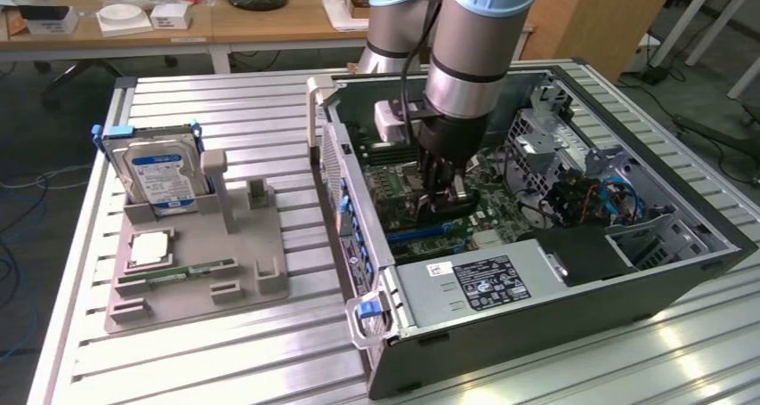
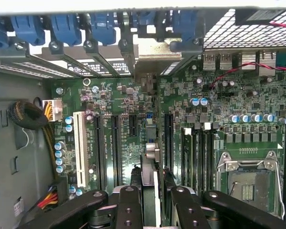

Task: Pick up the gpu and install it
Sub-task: 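Insert the gpu into the slot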

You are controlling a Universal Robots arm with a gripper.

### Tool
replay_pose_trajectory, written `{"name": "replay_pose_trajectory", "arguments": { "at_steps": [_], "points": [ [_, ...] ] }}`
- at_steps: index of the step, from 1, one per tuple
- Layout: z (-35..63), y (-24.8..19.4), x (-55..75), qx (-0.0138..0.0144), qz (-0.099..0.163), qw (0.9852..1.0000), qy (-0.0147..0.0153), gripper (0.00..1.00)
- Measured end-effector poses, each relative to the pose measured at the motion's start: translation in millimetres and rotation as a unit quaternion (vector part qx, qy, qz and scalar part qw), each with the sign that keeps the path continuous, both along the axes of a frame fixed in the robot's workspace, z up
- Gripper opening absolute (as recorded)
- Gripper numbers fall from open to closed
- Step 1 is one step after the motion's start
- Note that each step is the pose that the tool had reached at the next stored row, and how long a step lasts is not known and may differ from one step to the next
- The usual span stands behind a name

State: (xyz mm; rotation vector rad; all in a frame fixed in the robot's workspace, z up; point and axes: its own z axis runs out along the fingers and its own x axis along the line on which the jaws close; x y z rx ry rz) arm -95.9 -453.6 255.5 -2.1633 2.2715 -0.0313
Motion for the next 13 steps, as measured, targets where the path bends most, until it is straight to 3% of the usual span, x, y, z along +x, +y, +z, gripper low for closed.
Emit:
{"name": "replay_pose_trajectory", "arguments": {
  "at_steps": [13],
  "points": [
    [-5.7,-0.1,-4.1,-0.0001,0.000,1.0000,0.0000,0.28]
  ]
}}
